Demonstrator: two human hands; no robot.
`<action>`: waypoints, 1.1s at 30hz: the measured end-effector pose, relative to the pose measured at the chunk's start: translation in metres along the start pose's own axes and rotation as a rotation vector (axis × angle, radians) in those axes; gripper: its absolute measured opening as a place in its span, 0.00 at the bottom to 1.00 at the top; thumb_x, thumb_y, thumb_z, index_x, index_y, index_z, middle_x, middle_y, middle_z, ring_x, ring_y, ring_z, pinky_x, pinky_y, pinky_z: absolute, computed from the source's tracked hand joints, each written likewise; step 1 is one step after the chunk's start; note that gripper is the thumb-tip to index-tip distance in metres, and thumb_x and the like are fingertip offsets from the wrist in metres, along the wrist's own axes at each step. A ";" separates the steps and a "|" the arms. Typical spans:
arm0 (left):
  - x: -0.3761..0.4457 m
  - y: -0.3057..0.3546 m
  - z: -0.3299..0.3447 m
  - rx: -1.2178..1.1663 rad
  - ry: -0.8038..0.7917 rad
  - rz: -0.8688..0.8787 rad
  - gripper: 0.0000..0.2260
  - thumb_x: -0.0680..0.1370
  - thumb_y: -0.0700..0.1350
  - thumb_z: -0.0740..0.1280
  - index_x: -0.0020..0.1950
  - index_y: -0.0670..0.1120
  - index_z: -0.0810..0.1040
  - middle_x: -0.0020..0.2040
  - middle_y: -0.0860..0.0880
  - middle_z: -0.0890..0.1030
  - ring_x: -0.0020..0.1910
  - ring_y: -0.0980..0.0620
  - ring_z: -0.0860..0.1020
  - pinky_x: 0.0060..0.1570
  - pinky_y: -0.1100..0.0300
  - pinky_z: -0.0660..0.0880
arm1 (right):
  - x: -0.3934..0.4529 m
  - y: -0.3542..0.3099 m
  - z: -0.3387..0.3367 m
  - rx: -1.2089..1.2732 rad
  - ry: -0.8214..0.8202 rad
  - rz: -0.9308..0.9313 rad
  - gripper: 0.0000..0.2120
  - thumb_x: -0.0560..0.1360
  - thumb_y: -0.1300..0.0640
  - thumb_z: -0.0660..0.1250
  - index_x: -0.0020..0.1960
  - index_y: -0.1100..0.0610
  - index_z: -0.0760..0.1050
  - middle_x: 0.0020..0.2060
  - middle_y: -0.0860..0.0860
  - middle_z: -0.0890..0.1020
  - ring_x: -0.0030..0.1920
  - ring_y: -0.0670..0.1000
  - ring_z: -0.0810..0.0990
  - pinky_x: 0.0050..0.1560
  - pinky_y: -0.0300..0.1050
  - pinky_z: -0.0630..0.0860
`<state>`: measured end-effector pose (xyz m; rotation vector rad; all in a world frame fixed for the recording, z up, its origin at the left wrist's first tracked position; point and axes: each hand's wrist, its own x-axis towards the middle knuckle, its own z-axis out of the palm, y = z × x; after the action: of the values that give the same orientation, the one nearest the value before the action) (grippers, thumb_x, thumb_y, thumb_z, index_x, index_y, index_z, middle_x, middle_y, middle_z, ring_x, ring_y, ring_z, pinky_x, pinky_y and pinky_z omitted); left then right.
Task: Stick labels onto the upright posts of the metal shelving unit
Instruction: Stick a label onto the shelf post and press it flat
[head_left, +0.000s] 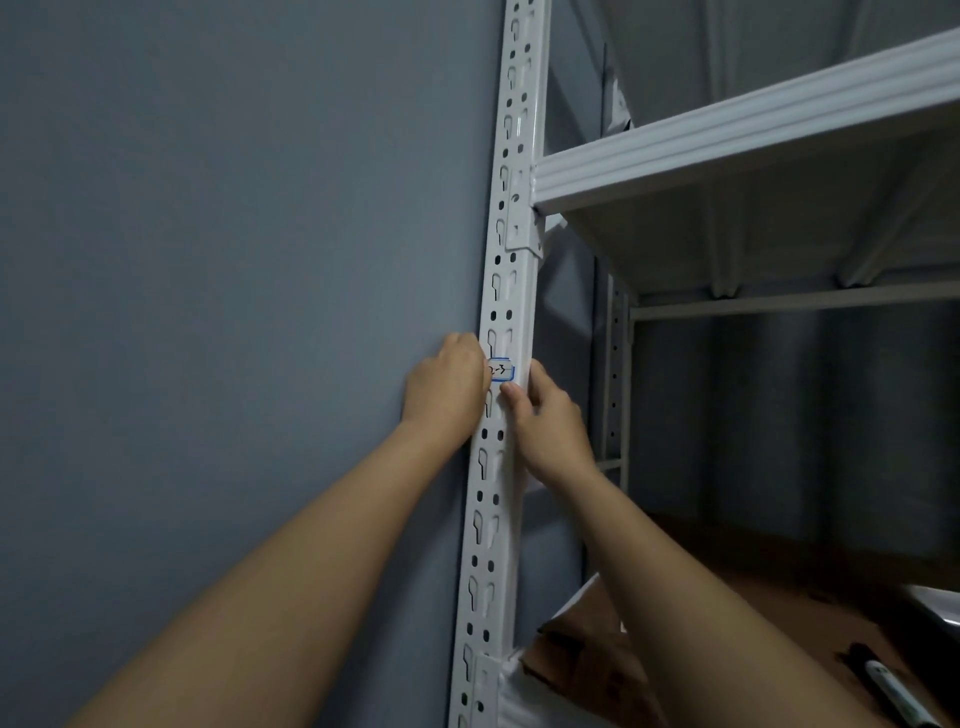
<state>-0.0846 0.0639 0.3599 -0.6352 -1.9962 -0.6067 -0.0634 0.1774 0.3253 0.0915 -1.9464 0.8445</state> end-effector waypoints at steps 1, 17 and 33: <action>-0.001 0.000 0.000 -0.007 -0.006 0.000 0.09 0.82 0.43 0.56 0.56 0.41 0.71 0.57 0.42 0.73 0.51 0.38 0.76 0.44 0.50 0.69 | 0.000 0.000 -0.001 -0.013 -0.003 0.000 0.12 0.79 0.48 0.58 0.60 0.48 0.71 0.51 0.51 0.83 0.53 0.57 0.80 0.55 0.55 0.76; -0.019 -0.003 0.016 -0.500 0.078 -0.090 0.09 0.79 0.37 0.58 0.57 0.40 0.73 0.55 0.40 0.76 0.54 0.40 0.74 0.50 0.52 0.69 | 0.017 -0.037 -0.030 -0.588 0.189 -0.483 0.16 0.75 0.55 0.69 0.63 0.52 0.77 0.61 0.54 0.73 0.62 0.56 0.70 0.52 0.51 0.72; -0.014 0.007 0.035 -1.025 -0.023 -0.413 0.14 0.83 0.47 0.54 0.59 0.44 0.76 0.53 0.41 0.80 0.48 0.44 0.76 0.42 0.60 0.67 | 0.047 -0.083 -0.030 -1.353 -0.313 -0.860 0.12 0.79 0.56 0.60 0.61 0.52 0.76 0.58 0.52 0.72 0.59 0.55 0.69 0.52 0.48 0.68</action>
<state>-0.0960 0.0886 0.3329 -0.8012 -1.7422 -1.9264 -0.0323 0.1457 0.4152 0.2231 -2.0738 -1.1187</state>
